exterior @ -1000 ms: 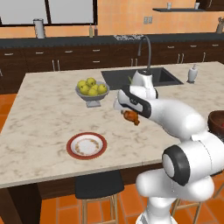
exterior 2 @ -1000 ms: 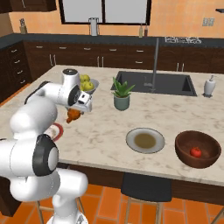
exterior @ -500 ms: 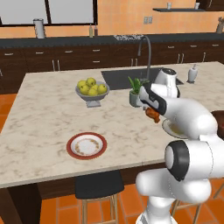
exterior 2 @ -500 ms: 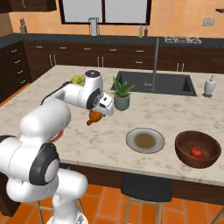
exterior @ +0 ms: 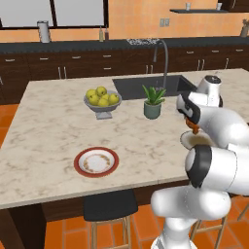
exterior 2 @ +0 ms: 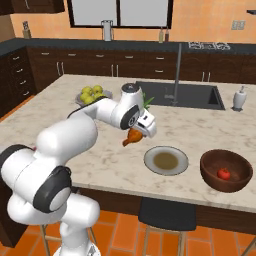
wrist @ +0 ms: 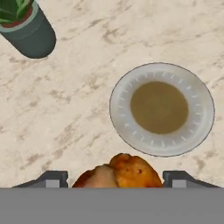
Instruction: Pick the chicken drumstick and tomato from their plates and place them in the bowl. Then put the bowl in the fridge.
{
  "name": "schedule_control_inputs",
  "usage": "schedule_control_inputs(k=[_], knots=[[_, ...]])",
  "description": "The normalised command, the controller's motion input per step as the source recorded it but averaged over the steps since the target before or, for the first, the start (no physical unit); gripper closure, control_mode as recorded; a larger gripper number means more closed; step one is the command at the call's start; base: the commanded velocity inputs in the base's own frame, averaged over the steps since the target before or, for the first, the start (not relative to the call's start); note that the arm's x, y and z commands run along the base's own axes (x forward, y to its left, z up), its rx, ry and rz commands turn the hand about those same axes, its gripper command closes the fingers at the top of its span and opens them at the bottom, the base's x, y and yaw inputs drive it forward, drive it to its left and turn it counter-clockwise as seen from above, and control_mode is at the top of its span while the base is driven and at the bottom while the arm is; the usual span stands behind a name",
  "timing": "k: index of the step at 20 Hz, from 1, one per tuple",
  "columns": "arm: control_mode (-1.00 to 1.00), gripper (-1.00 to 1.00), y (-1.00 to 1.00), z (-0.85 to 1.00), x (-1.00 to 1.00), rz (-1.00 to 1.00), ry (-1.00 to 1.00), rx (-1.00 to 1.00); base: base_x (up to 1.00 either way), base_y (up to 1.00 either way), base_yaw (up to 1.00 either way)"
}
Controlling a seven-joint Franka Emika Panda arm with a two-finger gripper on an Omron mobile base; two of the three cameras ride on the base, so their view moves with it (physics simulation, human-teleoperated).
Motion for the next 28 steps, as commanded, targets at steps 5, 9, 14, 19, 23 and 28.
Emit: schedule_control_inputs(k=[5, 9, 14, 19, 23, 28], knots=[[-1.00, 1.00, -1.00, 0.19, -0.35, -0.33, -0.07, 0.00, 0.00, 0.00, 0.00], [-1.00, 1.00, -1.00, 0.19, -0.12, -0.31, -0.01, 0.00, 0.00, 0.00, 0.00], [-1.00, 1.00, -1.00, 0.27, -0.02, -0.27, 0.01, 0.00, 0.00, 0.00, 0.00], [-1.00, 1.00, -1.00, 0.02, -0.03, -0.22, 0.00, 0.00, 0.00, 0.00, 0.00], [-1.00, 1.00, -1.00, -0.23, -0.01, -0.16, 0.00, 0.00, 0.00, 0.00, 0.00], [-1.00, 1.00, -0.79, -0.47, 0.03, -0.10, 0.00, 0.01, 0.00, 0.00, 0.00]])
